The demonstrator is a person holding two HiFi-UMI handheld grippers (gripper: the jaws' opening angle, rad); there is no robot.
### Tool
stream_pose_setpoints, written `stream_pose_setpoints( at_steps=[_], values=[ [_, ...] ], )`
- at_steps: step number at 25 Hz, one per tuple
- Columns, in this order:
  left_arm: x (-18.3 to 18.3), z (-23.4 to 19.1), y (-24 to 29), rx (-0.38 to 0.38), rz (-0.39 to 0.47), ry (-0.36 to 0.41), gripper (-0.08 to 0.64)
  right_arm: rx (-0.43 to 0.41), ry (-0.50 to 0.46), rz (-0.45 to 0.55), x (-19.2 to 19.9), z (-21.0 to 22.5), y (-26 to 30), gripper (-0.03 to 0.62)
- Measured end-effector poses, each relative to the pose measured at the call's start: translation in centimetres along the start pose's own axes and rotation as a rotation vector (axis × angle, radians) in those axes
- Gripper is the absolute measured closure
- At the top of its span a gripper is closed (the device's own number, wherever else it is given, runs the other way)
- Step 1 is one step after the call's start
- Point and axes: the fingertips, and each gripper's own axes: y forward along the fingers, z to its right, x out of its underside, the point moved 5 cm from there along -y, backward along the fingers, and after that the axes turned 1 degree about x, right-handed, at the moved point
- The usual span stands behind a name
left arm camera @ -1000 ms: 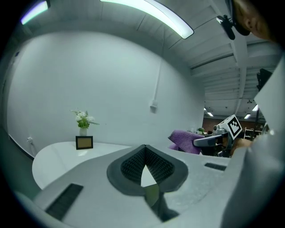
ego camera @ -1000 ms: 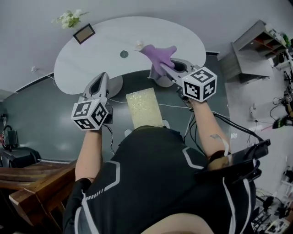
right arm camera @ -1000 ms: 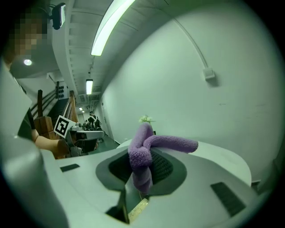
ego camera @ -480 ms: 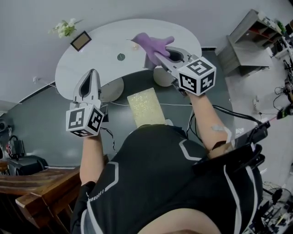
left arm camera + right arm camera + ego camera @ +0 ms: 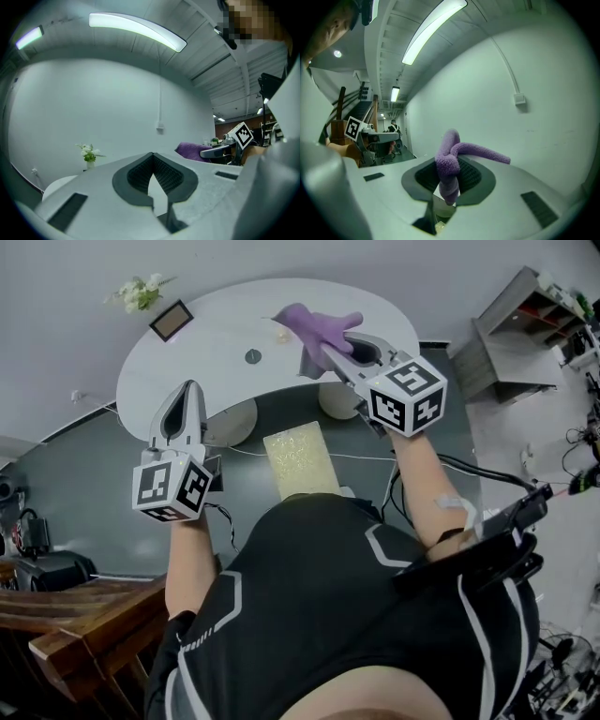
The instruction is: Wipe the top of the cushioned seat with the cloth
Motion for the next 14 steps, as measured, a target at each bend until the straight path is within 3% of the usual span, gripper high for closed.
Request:
stream_pose_setpoints(
  at_steps=[14],
  values=[
    [1.7,-2.2,-0.7,-0.039,0.026,-0.001,0.557,0.009,-0.016,-0.017,1.5,-0.5,2.2,0.52]
  ],
)
